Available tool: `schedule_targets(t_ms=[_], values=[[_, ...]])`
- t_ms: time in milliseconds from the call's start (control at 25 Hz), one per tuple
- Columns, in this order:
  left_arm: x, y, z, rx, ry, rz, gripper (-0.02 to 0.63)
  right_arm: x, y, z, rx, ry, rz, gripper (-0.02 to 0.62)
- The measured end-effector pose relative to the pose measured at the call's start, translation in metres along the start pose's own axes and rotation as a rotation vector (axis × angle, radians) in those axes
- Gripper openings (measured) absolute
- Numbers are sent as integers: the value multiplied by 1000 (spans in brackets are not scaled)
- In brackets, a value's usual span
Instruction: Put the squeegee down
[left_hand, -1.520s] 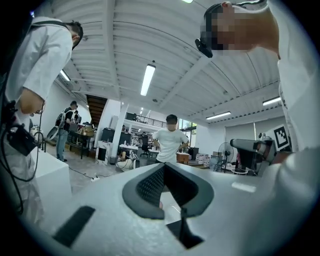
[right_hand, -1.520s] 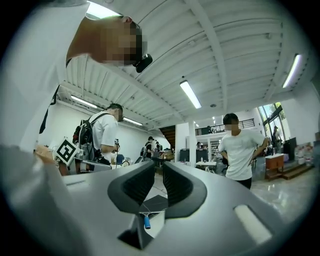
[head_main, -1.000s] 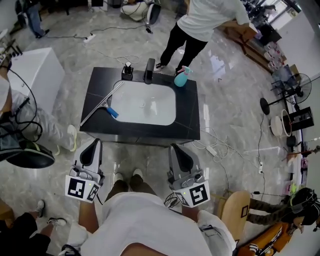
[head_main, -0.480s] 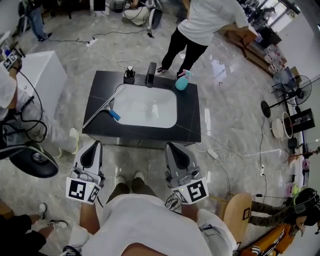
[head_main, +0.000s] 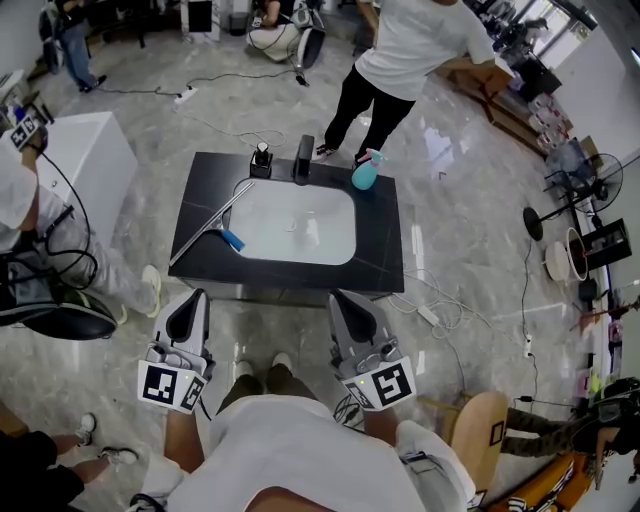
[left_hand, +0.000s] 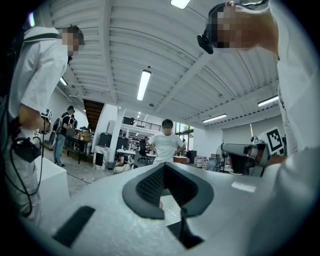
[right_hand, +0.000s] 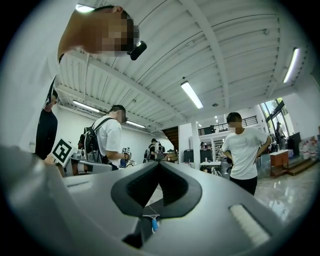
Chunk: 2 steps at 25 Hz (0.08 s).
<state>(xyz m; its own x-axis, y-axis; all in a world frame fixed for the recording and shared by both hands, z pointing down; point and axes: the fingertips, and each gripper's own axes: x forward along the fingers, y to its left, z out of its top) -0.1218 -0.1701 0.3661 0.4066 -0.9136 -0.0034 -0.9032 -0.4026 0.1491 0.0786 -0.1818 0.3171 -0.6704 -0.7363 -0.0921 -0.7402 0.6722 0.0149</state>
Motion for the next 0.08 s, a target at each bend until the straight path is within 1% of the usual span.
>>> schedule_targets(t_ms=[80], values=[[-1,1,2,0,-2,4,6,1,2,3,-14,-1,4,11]])
